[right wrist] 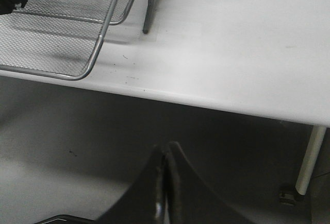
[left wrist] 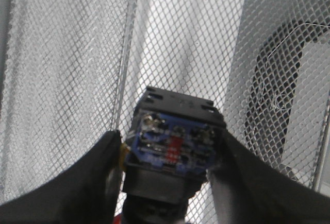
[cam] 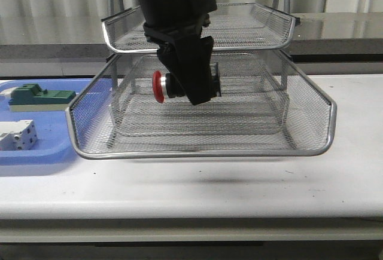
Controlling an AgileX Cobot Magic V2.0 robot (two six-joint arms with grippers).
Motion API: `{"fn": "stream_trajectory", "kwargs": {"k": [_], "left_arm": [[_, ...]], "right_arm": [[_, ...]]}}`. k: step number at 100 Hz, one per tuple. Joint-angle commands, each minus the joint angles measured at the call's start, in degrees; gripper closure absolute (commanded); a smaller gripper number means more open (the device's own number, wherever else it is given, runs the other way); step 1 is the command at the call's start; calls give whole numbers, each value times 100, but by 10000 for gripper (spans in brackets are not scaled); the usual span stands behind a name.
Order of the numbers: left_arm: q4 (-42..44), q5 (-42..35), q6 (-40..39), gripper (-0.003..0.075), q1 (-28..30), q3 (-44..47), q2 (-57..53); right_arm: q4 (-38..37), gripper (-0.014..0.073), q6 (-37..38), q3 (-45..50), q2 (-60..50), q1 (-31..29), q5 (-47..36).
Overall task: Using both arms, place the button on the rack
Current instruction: 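Lower the button onto the mesh tray and open the left gripper, then raise and withdraw the left gripper from the rack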
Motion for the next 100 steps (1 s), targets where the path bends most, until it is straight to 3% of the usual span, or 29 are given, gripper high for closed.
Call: {"fn": "stream_trajectory", "kwargs": {"k": [1,10,17,40,65,100], "left_arm": [[-73,-165,-25,386,-39,-145,-293],[-73,-165,-25,267,-39,-145,-293],[-73,-165,-25,233,-39,-145,-293],[-61,-84,-25,236,-39,-173,-315],[-5,634,-449,237,162,-492,-712],[-14,970,-978,237,1663,-479,-1997]], "right_arm": [[43,664,-8,-188,61,-31,-327],[43,664,-8,-188,61,-31,-327],[43,664,-8,-188,61,-31,-327],[43,664,-8,-188,61,-31,-327],[43,664,-8,-188,61,-31,-327],[43,664,-8,-188,61,-31,-327]]}}
